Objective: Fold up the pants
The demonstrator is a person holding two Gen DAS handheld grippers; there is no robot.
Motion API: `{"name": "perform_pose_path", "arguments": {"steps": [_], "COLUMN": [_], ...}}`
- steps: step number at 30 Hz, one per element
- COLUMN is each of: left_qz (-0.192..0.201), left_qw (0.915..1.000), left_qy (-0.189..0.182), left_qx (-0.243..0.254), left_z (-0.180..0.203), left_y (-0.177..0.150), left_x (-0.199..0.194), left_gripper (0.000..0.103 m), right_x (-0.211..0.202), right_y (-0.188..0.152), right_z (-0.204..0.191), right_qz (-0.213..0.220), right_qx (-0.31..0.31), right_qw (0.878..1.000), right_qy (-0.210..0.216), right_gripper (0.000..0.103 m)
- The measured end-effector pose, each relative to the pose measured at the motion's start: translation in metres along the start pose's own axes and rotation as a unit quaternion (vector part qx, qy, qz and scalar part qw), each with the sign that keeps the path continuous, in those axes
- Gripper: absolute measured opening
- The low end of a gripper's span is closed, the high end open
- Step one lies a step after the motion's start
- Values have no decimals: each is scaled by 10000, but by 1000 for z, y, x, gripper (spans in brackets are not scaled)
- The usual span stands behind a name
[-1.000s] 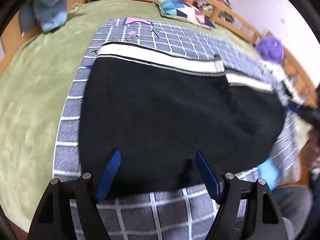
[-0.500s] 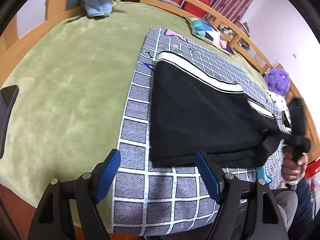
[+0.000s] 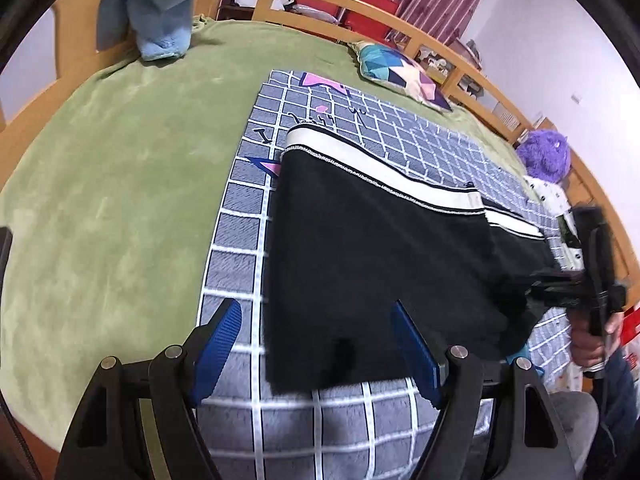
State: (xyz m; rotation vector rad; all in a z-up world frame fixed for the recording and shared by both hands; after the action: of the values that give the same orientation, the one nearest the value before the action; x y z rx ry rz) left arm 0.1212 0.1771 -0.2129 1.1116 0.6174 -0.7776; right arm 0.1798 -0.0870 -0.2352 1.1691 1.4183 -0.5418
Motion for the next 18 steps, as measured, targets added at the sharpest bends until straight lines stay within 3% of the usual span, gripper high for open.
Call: {"name": "perform_pose_path", "arguments": {"steps": [2, 4, 5, 7, 10, 12, 14, 16, 17, 18], "left_qz": [-248, -875, -947, -772, -762, -642, -488, -370, -340, -344], "left_qw": [9997, 9955, 9936, 9933, 9963, 9977, 9984, 9985, 9980, 9973], "left_qy": [50, 325, 459, 495, 107, -177, -281, -374, -480, -574], "left_qx": [24, 186, 399, 708, 387, 94, -68, -172, -237, -312], "left_z": [-1, -5, -5, 3, 1, -4, -9, -11, -11, -10], "left_y": [-6, -26, -35, -34, -29, -23, -19, -16, -16, -18], "left_x": [21, 54, 65, 58, 49, 41, 34, 30, 31, 33], "left_gripper": [77, 78, 84, 85, 84, 83, 83, 83, 83, 83], "right_x": [-8, -10, -8, 0, 23, 46, 50, 34, 35, 40], "right_y": [12, 27, 32, 48, 63, 68, 67, 67, 66, 60], "right_z": [5, 15, 18, 24, 40, 42, 42, 45, 48, 54], "right_qz": [278, 554, 584, 680, 743, 546, 732, 1076, 1084, 881], "right_qx": [-16, 137, 243, 492, 689, 716, 442, 551, 649, 728], "right_qw": [9995, 9982, 9979, 9964, 9947, 9956, 9950, 9918, 9915, 9928], "right_qy": [-111, -184, -133, 77, -146, -265, -522, -410, -316, -349], "right_gripper": [49, 50, 50, 50, 52, 24, 16, 16, 17, 26]}}
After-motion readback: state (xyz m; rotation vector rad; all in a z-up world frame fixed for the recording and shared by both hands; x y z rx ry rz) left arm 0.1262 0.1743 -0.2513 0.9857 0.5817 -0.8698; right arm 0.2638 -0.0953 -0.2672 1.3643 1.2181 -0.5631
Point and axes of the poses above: each gripper's, at about its wrist camera, not at the fingertips, and x roughly the way its jaws point, z to its right, y to its top, the point moved 9 cm from there along x, roughly the way its jaws point
